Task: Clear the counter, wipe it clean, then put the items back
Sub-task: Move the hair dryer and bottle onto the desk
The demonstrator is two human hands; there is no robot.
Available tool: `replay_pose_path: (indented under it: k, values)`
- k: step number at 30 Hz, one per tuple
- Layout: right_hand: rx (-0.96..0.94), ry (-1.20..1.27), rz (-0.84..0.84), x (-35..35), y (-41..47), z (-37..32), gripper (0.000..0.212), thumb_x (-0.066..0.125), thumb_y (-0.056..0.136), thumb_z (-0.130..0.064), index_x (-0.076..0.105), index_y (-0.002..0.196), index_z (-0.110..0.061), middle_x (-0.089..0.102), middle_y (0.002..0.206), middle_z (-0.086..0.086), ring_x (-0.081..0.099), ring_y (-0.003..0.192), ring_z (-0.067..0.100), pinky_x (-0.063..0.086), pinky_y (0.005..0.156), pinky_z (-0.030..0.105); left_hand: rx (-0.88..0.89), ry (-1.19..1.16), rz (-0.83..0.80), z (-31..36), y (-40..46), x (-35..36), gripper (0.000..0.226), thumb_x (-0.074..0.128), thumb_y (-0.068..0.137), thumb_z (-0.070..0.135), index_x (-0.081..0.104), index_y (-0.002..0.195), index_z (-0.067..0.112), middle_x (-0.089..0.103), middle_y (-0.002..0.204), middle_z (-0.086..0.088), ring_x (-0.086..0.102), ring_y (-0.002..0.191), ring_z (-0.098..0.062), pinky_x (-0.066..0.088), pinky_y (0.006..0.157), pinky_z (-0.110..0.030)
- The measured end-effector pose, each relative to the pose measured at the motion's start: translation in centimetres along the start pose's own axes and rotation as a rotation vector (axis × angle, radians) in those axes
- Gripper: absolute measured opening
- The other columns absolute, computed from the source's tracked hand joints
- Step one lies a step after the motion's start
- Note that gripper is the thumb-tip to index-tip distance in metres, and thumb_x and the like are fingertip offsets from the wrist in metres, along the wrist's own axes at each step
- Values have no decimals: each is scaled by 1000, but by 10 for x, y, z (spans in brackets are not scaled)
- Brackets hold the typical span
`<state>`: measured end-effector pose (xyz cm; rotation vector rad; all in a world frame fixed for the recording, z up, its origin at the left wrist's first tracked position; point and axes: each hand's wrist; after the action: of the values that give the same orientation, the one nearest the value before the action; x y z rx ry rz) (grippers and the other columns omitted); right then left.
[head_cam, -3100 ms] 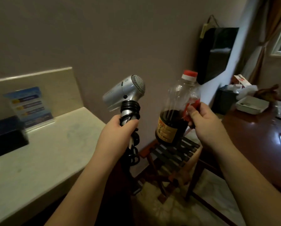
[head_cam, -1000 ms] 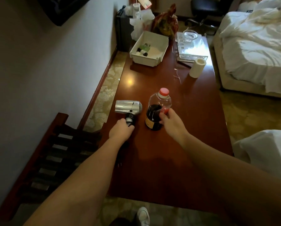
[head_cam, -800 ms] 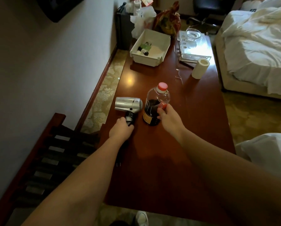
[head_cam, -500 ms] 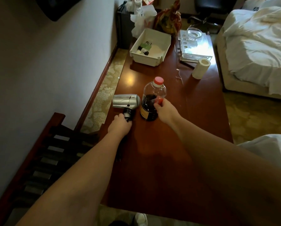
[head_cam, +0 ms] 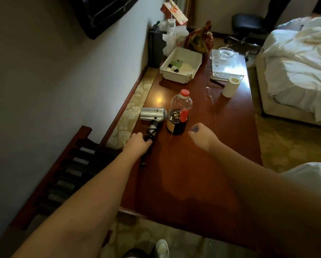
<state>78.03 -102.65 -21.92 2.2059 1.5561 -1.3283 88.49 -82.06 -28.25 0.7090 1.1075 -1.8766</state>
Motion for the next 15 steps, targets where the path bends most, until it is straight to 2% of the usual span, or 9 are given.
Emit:
replay_pose_path:
  k: [4,6,11,15]
  values:
    - [-107,-122,-23,-5,-50,5,24,46,99,-28,53,118,-16,55,97,-4,52,71,3,37,54,18,-3,-70,39,-6,-66,-10,50,52,95,45,48,135,13,55,129,-7,56,106,-21,49,83,-34]
    - [-168,-193,-46,-5,-78,7,23,47,98,-28,55,116,-16,56,97,-4,53,72,5,38,56,19,4,-102,72,-9,-107,-14,48,52,97,40,47,137,15,55,130,-5,53,99,-16,45,78,-30]
    - [-350,-305,-119,8,-157,20,19,49,97,-29,58,109,-19,58,107,2,56,82,14,41,66,24,5,-166,160,-30,-219,-6,45,53,96,40,51,135,16,54,132,-3,55,110,-17,47,84,-29]
    - [-486,-396,-184,24,-226,34,20,49,96,-32,58,110,-21,55,109,-2,55,90,14,47,77,28,-68,-200,229,-58,-307,15,43,54,94,44,55,130,21,55,128,0,58,104,-13,52,87,-32]
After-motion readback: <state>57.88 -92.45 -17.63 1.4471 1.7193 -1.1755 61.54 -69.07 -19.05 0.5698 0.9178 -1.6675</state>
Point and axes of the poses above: each hand's wrist, its own y-axis towards the middle knuckle, its own x-axis out of the palm, z = x × y
